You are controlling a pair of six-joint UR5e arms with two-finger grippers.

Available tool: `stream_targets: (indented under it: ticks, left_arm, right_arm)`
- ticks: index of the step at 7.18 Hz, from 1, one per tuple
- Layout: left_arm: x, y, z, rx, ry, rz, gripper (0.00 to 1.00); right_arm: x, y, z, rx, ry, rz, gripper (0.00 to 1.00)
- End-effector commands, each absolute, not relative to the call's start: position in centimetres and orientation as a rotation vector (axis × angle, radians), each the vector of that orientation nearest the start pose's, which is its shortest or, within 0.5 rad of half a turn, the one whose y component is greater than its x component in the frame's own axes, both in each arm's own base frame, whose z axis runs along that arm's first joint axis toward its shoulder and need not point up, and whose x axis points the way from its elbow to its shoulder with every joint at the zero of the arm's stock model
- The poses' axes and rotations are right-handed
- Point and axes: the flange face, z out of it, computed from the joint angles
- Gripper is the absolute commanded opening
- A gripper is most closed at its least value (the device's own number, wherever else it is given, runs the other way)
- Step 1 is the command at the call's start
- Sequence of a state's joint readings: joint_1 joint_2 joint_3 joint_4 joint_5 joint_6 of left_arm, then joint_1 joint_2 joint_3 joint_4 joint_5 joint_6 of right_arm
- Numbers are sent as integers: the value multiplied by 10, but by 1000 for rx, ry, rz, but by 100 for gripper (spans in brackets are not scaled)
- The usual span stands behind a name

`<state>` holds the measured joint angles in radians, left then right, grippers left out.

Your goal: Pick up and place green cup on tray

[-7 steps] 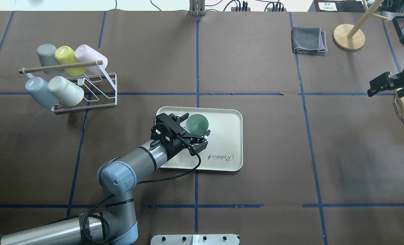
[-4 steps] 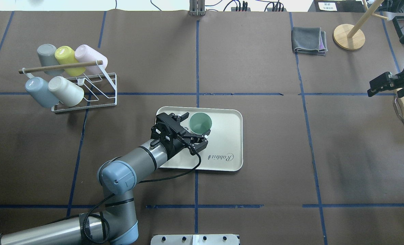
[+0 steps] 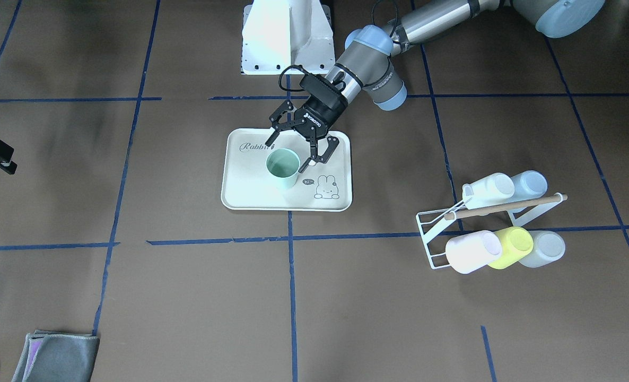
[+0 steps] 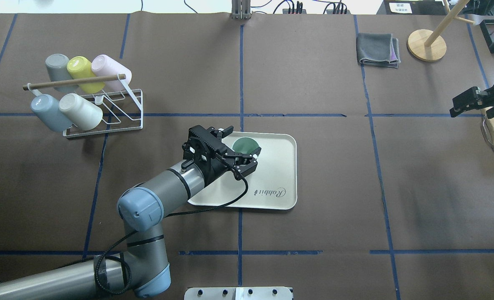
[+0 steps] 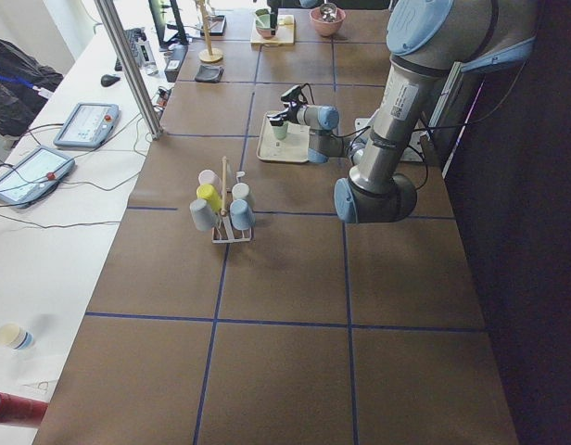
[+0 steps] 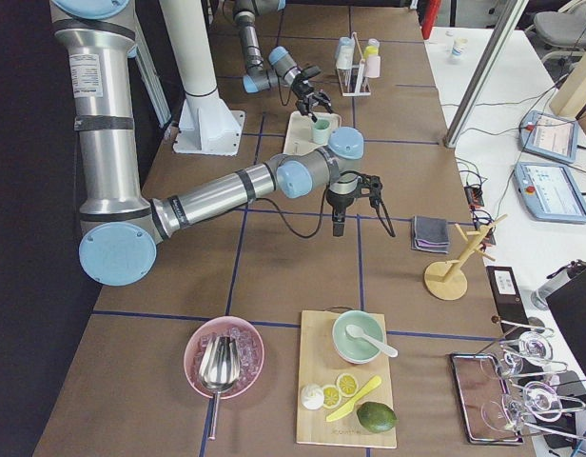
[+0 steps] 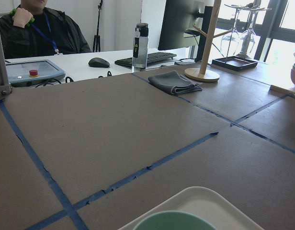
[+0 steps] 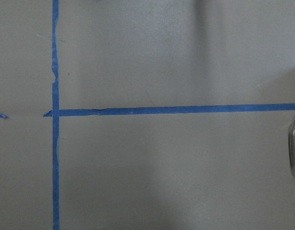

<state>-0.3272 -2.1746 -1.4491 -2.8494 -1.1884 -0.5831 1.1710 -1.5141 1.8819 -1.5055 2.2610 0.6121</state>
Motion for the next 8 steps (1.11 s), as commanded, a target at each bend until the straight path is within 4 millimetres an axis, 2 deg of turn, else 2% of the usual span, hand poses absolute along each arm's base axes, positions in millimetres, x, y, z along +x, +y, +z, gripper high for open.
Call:
stream_targets:
  ticks: [1,2,3,5,6,7,8]
  left_arm:
    - [498,-393,143,1228,1170,219,99]
    - [468,-407,127,1210,1137,225,99]
    - [434,-432,122,1167,1103,249,99]
    - [320,-509,144,975,1038,306,99]
    - [256,-544,169,875,1028,293,99]
    - [191,-567,187,775,1040,260,99]
    - [139,-576,221,709,1018,252,99]
  right_arm:
    - [-135,-500,472,38,-797,51,100]
    - [-134,-501,471,39,-798,53,100]
    - [-132,-502,470,44,-798,57,100]
    - [-127,-504,467,52,-799,64,100]
    - [-124,-505,468,52,-800,70,100]
    - [-121,-506,466,59,-800,75,100]
    - [-117,-507,467,62,-800,81,100]
